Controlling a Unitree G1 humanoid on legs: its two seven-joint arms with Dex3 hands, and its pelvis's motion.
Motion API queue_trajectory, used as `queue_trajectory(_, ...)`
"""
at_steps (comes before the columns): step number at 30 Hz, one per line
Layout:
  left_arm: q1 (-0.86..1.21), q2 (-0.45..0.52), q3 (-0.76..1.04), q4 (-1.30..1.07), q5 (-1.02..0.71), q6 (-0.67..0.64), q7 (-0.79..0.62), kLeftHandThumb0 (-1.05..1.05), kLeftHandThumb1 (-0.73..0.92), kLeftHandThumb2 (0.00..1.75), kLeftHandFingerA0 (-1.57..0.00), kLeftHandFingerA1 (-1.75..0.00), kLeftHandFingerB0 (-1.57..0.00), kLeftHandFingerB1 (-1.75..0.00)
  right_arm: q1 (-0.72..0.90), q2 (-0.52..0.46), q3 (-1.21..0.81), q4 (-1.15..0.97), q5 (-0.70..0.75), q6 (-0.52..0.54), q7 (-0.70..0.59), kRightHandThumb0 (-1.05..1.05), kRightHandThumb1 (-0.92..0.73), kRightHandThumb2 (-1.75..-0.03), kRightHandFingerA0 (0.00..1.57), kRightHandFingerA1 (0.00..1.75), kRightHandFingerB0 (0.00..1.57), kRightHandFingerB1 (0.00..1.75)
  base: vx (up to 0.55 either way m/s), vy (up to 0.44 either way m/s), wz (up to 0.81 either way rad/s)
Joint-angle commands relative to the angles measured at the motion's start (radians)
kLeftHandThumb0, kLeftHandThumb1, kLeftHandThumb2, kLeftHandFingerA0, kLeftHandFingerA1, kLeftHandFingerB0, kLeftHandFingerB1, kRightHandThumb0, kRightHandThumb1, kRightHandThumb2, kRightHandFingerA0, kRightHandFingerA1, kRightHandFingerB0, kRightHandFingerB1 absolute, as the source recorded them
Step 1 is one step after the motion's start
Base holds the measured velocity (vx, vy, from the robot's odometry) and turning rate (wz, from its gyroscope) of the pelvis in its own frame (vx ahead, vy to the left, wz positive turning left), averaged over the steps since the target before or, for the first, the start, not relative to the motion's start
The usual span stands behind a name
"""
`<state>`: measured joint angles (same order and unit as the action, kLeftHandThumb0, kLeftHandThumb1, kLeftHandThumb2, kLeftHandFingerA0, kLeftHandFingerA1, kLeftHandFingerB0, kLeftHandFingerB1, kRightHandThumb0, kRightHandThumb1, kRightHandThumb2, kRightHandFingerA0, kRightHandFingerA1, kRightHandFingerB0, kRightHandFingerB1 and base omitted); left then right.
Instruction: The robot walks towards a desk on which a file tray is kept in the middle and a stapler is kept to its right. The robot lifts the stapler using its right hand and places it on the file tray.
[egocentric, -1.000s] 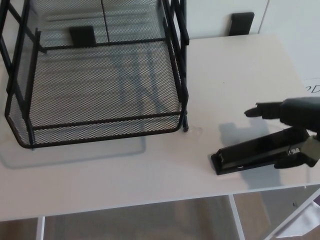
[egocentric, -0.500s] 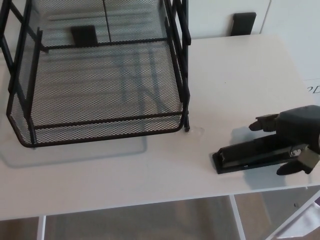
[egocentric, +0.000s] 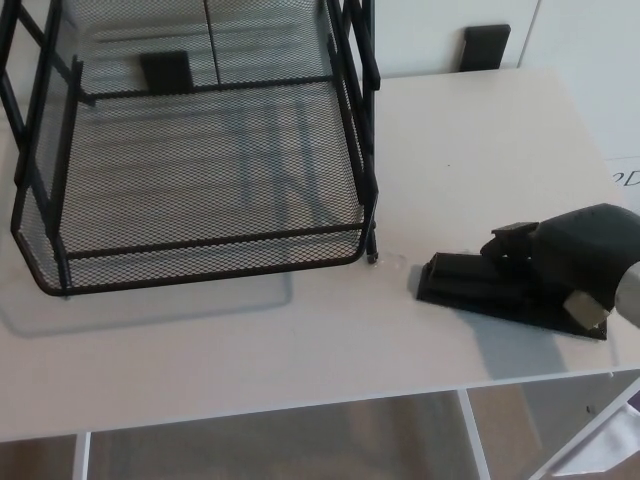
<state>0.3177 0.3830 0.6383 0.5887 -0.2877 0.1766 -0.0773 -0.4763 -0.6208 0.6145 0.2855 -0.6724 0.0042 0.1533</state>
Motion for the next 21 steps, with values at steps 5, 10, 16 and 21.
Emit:
queue_trajectory(5, -0.013, 0.016, -0.02, 0.048, 0.027, -0.069, 0.0, -0.7, 0.71, 1.05, -0.51, -0.58, -0.29, -0.49, 0.067, 0.031, 0.03, 0.091, -0.214, -0.119, -0.508, -0.13, -0.55, -0.81, 1.0, 1.09, 0.97, 0.77, 0.0, 0.0, 0.0)
queue_trajectory(10, -0.011, 0.022, -0.025, 0.058, 0.029, -0.075, -0.006, -0.7, 0.89, 0.67, -0.61, -0.45, -0.36, -0.35, 0.111, 0.057, 0.012, 0.063, -0.208, -0.01, -0.444, -0.28, -0.7, -0.67, 0.94, 1.7, 0.81, 0.91, 0.0, 0.0, 0.0)
queue_trajectory(16, 0.021, 0.019, -0.032, -0.001, 0.025, -0.043, -0.01, -0.69, 0.88, 0.66, -0.59, -0.44, -0.35, -0.35, 0.182, 0.076, -0.021, 0.061, -0.185, 0.013, -0.497, -0.24, -0.65, -0.62, 0.97, 1.74, 0.89, 0.82, 0.0, 0.0, 0.0)
queue_trajectory(21, 0.013, 0.026, -0.037, 0.017, 0.024, -0.041, -0.013, -0.7, 0.69, 1.04, -0.53, -0.6, -0.3, -0.5, 0.224, 0.081, -0.09, 0.064, -0.124, -0.03, -0.528, -0.19, -0.68, -0.67, 0.93, 1.75, 0.75, 1.18, 0.0, 0.0, 0.0)
